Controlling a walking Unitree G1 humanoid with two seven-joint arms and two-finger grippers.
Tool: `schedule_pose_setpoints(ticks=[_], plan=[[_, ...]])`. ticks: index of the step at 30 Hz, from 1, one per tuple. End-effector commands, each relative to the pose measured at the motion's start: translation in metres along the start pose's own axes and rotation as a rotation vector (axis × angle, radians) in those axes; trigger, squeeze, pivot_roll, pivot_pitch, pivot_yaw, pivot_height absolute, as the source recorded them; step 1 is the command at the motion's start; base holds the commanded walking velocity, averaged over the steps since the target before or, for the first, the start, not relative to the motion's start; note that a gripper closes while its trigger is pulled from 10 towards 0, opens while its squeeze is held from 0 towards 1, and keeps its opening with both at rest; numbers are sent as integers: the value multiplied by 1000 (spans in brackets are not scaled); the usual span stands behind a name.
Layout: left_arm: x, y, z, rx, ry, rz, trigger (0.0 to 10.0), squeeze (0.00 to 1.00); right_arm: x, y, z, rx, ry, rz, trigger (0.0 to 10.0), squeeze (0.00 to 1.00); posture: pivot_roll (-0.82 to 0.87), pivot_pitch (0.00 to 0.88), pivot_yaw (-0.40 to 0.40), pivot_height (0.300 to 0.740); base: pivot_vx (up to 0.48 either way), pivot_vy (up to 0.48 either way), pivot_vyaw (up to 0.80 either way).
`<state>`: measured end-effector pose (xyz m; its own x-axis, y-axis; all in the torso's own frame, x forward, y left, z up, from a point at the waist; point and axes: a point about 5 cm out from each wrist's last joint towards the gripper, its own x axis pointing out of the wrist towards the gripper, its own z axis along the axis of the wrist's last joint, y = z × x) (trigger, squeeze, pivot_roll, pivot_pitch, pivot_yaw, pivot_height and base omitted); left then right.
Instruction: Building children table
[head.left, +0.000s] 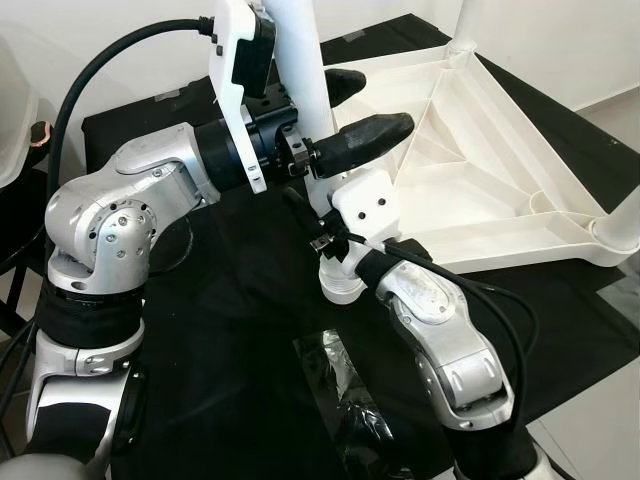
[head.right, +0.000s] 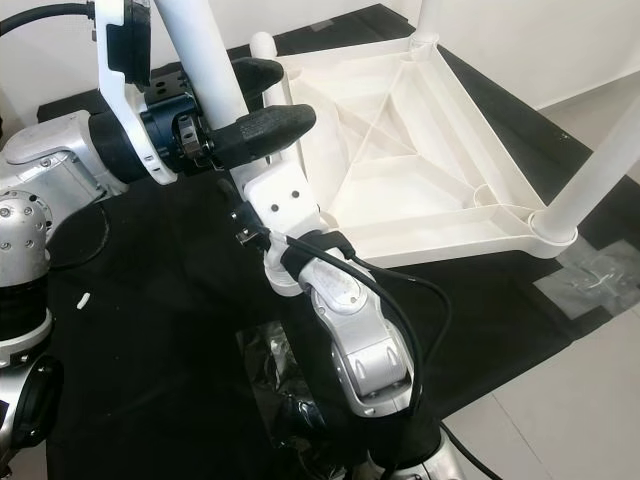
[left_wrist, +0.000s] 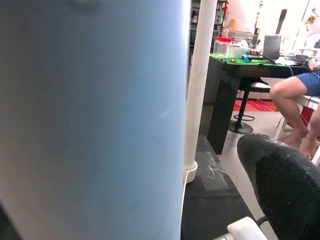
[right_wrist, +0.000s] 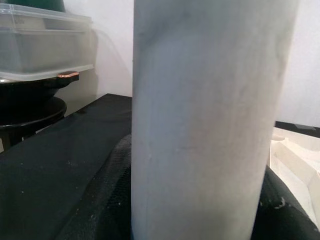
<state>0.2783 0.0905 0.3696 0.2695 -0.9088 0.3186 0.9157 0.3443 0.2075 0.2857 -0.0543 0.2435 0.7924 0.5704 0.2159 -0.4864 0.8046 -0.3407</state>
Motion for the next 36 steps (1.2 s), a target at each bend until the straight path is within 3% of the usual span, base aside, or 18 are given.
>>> schedule_pose_setpoints(ticks=[1,5,6,7,8,17,18,19,20,21,25,27,33,34,35,36], plan=[[3,-4,-3,-3,14,-11,10000,0,-6,25,-43,-23,205,157,0,0,14,241,59,740,0,0,0],[3,-5,-3,-17,16,10,10000,0,-8,22,-43,-34,196,157,0,0,12,242,58,740,0,0,0],[3,-2,-3,-34,16,39,3098,0,-8,21,-43,-36,192,155,0,0,13,242,58,740,0,0,0],[3,-2,-3,-34,16,39,3098,0,-8,21,-43,-36,192,155,0,0,13,242,58,740,0,0,0],[4,-1,-2,-51,8,44,0,0,-9,20,-43,-38,188,151,0,0,13,241,58,740,0,0,0],[6,2,4,-91,-39,35,0,0,-9,18,-42,-25,177,136,0,0,14,241,57,740,0,0,0],[5,2,4,-92,-41,34,0,0,-8,17,-41,-14,170,130,3647,0,14,240,57,740,0,0,0],[5,2,4,-92,-41,34,0,0,-8,17,-41,-14,170,130,3647,0,14,240,57,740,0,0,0],[5,2,5,-93,-46,25,0,0,-7,15,-38,11,151,136,10000,0,15,239,58,740,0,0,0],[5,2,5,-94,-50,16,0,0,-5,10,-34,42,128,155,10000,1000,14,238,59,740,0,0,0],[6,0,6,-90,-54,-14,0,0,1,-14,-23,105,92,223,10000,1000,14,238,59,740,0,0,0],[7,0,6,-90,-53,-18,0,0,2,-18,-22,110,90,237,10000,1000,14,238,59,740,0,0,0],[10,-8,4,-72,-63,-59,0,0,13,-55,-13,25,103,413,10000,1000,9,230,56,740,0,0,0],[11,-11,4,-63,-67,-69,0,0,16,-61,-10,17,98,454,10000,259,10,229,54,740,0,0,0],[11,-14,4,-56,-69,-80,0,0,19,-65,-7,15,89,500,10000,0,11,229,55,740,0,0,0],[11,-14,4,-56,-69,-80,0,0,19,-65,-7,15,89,500,10000,0,11,229,55,740,0,0,0]])
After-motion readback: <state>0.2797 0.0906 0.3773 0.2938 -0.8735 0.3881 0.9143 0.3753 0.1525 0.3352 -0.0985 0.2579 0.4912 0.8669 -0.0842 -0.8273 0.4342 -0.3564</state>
